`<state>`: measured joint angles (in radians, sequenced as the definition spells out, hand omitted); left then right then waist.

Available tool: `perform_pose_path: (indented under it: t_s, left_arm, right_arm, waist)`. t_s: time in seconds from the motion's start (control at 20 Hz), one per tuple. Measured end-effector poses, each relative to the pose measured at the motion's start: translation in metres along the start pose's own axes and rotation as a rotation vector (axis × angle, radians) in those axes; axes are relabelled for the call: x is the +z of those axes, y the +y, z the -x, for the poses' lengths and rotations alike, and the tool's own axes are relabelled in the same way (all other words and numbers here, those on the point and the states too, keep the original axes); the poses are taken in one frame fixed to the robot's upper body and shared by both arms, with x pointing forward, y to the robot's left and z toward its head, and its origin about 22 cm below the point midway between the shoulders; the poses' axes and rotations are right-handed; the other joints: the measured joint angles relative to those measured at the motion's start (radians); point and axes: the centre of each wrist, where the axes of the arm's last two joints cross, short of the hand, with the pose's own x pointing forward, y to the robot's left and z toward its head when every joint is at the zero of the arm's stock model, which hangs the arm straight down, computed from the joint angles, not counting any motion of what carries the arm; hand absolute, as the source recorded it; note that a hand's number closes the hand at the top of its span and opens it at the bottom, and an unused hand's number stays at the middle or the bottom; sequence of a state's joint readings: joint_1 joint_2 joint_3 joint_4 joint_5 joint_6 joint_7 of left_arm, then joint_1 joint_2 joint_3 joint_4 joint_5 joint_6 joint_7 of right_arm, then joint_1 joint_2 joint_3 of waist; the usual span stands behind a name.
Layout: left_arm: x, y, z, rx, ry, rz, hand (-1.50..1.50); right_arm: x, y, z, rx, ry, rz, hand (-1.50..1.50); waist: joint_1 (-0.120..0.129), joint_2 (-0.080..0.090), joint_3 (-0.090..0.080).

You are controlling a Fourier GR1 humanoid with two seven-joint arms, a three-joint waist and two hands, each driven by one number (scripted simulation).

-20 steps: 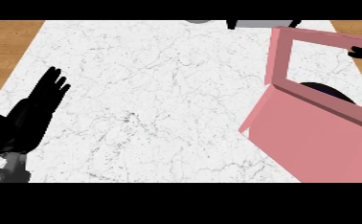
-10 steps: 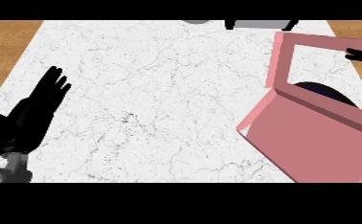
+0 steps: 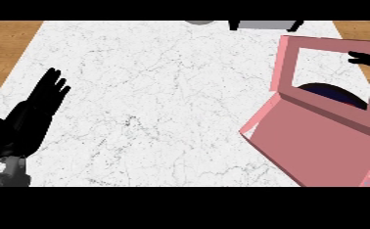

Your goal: Pick the eggplant from the plate and place it in the cardboard box

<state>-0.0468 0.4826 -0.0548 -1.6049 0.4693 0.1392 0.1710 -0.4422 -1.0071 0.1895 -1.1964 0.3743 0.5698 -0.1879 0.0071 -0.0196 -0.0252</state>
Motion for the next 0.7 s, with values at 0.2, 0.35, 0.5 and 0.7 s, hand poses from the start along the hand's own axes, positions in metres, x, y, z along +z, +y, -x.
perform_pose_path:
  t_s: [0.2, 0.35, 0.5, 0.7]
  left_arm:
    - [0.000, 0.004, -0.001, -0.007, -0.002, 0.002, 0.00]
    - [-0.002, 0.001, 0.000, -0.004, 0.001, 0.002, 0.00]
    - [0.000, 0.002, 0.001, -0.003, 0.004, -0.003, 0.00]
    - [0.002, 0.001, 0.007, -0.001, 0.005, -0.005, 0.00]
  right_arm:
    - [-0.004, 0.002, -0.002, 0.006, -0.020, 0.014, -1.50]
    - [-0.007, 0.002, -0.004, 0.020, -0.034, 0.027, -1.50]
    - [-0.008, 0.006, -0.005, 0.048, -0.021, 0.032, -1.50]
    - [-0.011, 0.008, -0.005, 0.064, -0.005, 0.025, -1.50]
  waist:
    - [-0.002, -0.002, -0.001]
    - [-0.006, -0.003, -0.002]
    - [-0.006, -0.006, -0.004]
    - [-0.004, -0.007, -0.006]
